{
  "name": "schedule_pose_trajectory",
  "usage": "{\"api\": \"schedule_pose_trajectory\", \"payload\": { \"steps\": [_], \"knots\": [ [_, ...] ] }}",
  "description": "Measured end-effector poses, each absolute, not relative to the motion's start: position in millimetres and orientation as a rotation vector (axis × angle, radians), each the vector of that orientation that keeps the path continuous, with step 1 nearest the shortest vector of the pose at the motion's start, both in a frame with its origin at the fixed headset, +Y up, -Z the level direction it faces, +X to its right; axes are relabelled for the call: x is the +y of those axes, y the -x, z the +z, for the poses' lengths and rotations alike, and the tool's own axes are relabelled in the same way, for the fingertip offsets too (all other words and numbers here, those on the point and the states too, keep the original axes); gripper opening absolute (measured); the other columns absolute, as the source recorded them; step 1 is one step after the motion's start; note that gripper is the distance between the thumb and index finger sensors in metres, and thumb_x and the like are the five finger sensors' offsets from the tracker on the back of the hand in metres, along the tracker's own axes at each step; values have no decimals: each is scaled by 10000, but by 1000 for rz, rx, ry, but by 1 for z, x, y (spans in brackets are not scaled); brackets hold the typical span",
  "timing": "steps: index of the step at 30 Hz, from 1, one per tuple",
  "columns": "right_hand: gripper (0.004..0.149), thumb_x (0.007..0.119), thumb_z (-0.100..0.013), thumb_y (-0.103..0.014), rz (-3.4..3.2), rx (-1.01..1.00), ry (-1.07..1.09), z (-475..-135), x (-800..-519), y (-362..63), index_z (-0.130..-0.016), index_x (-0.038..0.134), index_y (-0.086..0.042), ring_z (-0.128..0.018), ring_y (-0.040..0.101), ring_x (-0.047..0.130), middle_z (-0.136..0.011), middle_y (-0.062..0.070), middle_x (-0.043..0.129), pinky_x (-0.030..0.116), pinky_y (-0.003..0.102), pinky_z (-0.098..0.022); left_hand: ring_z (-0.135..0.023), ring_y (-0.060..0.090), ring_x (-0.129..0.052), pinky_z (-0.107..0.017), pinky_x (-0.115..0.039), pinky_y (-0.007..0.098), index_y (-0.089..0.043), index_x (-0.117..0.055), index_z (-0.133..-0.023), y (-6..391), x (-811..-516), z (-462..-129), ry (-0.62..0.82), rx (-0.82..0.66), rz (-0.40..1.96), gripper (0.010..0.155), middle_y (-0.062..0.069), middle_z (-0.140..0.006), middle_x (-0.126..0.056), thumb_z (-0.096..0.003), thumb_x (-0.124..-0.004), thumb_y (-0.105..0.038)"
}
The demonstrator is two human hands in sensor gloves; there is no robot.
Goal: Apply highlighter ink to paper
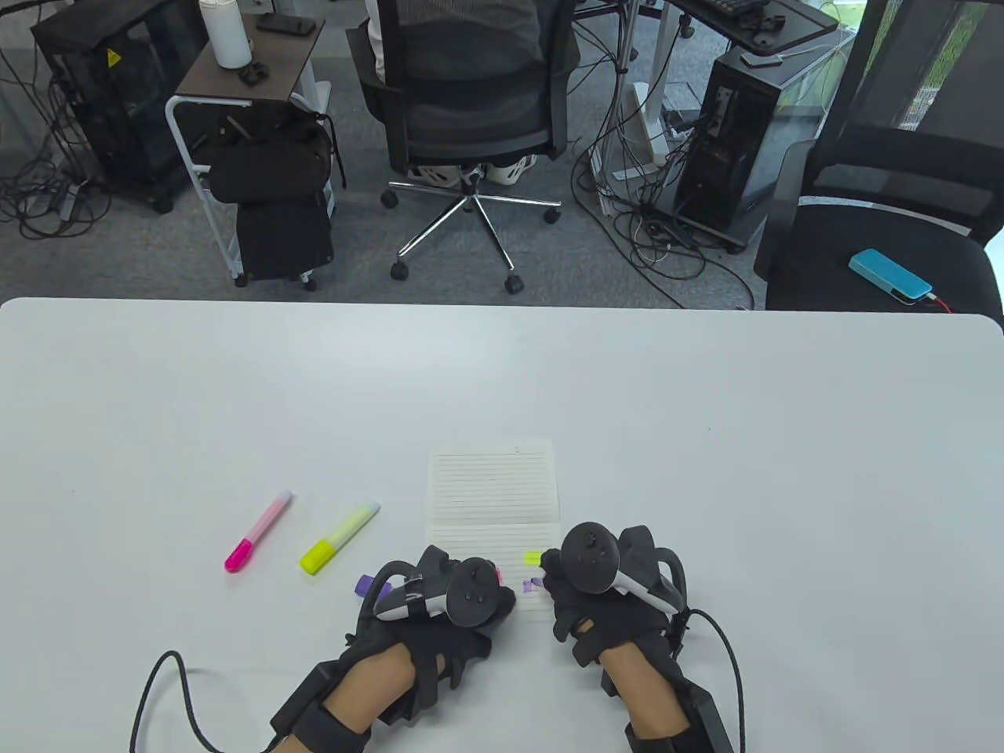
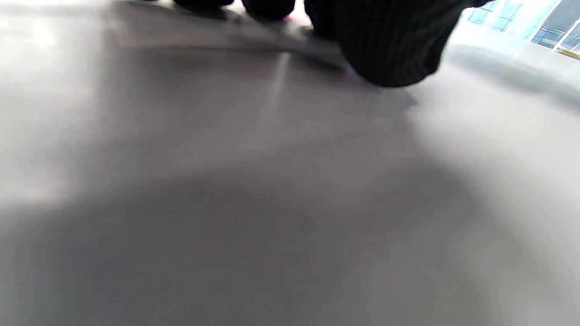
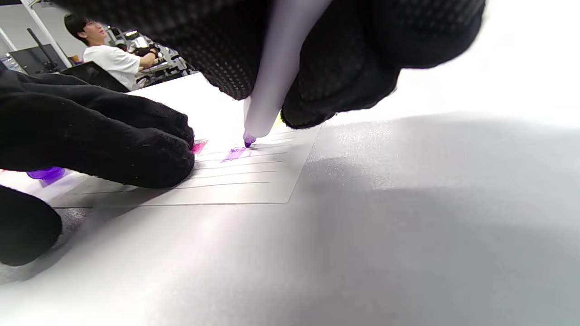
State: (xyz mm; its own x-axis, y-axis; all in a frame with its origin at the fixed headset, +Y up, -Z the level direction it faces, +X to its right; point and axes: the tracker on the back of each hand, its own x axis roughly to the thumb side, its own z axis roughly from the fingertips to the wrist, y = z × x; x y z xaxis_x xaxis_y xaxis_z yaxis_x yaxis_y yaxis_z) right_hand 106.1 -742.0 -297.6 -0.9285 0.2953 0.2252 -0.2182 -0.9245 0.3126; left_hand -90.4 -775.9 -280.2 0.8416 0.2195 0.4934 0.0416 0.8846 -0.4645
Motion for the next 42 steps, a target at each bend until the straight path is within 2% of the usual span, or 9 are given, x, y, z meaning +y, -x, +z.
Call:
{"api": "schedule_pose_trajectory", "payload": {
  "steps": [11,15,20,24,27,31,35,39,42],
  "knots": [
    [393,824,-605,-287,2807,492,-387,-296,-738,-108,-975,821,-153,-498,331,941,-797,149,939,823,448,-374,-1015,372,-439,-727,-484,598,-366,-546,-1049,91,-776,-280,485,-568,102,690,18,-1151,-380,-421,-818,-455],
    [395,812,-612,-293,2849,366,-386,-297,-740,-107,-984,811,-159,-499,325,939,-802,145,934,823,440,-374,-1014,373,-439,-727,-483,598,-367,-546,-1049,91,-776,-281,486,-568,102,690,16,-1151,-379,-421,-819,-453],
    [391,823,-606,-288,2811,482,-382,-295,-737,-108,-973,824,-151,-497,331,941,-794,150,941,823,448,-373,-1014,371,-438,-727,-484,598,-366,-545,-1049,91,-776,-281,488,-568,102,691,16,-1151,-378,-421,-819,-454],
    [395,813,-611,-292,2843,371,-385,-298,-740,-107,-982,814,-158,-500,326,939,-802,144,934,822,441,-373,-1014,371,-437,-727,-484,597,-368,-545,-1048,91,-776,-281,489,-568,103,690,15,-1151,-377,-421,-818,-455],
    [391,823,-607,-287,2811,479,-370,-296,-737,-109,-974,824,-151,-498,333,940,-795,150,940,822,448,-374,-1014,371,-437,-727,-484,597,-367,-545,-1049,91,-776,-281,489,-567,103,691,14,-1151,-377,-421,-819,-455],
    [395,812,-613,-296,2842,379,-377,-297,-740,-107,-982,813,-156,-499,324,939,-802,143,934,822,440,-374,-1015,371,-435,-727,-483,596,-368,-544,-1049,91,-776,-281,491,-567,102,691,14,-1151,-376,-421,-819,-456],
    [389,824,-606,-290,2819,479,-371,-296,-736,-107,-970,827,-152,-496,331,942,-791,149,943,822,448,-373,-1016,370,-433,-727,-482,597,-367,-543,-1050,91,-776,-281,491,-566,104,692,14,-1151,-374,-421,-819,-456],
    [395,811,-613,-298,2844,365,-391,-297,-740,-106,-982,813,-156,-498,324,940,-800,143,934,822,440,-372,-1016,370,-434,-728,-483,596,-368,-541,-1050,91,-776,-281,491,-566,103,692,13,-1151,-373,-422,-818,-455],
    [392,813,-614,-295,2813,454,-377,-296,-738,-107,-978,816,-149,-498,327,940,-796,146,936,821,445,-374,-1016,371,-434,-728,-482,596,-366,-542,-1050,91,-776,-281,491,-564,104,692,13,-1151,-373,-422,-816,-459]
  ]
}}
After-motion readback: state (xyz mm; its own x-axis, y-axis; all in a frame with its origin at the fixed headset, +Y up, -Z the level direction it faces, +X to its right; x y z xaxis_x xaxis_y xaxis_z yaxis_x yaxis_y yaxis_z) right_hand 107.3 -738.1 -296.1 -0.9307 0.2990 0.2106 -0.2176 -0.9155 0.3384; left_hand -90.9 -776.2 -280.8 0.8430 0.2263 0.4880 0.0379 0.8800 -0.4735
